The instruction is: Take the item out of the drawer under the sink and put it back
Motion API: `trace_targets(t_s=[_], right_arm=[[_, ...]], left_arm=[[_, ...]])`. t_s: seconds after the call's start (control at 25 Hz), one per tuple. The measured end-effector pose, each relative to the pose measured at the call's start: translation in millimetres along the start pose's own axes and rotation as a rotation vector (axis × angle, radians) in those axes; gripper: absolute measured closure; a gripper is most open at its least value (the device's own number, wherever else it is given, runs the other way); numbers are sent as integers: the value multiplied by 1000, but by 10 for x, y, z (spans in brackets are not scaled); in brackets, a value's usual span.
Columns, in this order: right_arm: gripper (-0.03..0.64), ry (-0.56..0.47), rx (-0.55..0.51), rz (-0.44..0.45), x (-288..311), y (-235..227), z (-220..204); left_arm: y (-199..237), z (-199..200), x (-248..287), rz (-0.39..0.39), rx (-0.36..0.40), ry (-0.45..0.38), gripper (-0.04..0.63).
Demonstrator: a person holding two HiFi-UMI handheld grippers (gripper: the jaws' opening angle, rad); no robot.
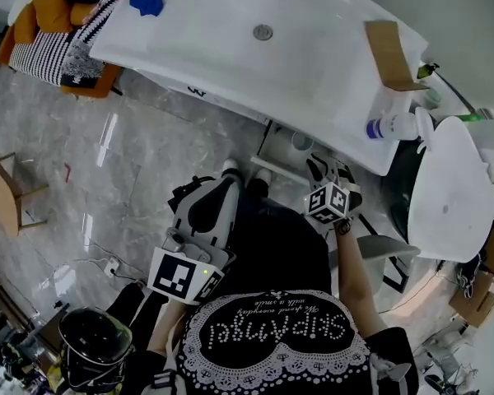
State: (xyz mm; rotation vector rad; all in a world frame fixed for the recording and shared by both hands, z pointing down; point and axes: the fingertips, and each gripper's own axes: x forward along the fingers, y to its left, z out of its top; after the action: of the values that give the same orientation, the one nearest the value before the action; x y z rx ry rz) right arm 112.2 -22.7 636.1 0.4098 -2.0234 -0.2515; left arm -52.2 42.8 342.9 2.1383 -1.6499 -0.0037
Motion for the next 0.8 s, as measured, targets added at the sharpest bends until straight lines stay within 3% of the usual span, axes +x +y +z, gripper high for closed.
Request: trace_targets(t_s=[0.8], right_arm=[[548,57,15,145,673,157,-228]], left_arm=[[-43,-116,114,9,-3,103,591]])
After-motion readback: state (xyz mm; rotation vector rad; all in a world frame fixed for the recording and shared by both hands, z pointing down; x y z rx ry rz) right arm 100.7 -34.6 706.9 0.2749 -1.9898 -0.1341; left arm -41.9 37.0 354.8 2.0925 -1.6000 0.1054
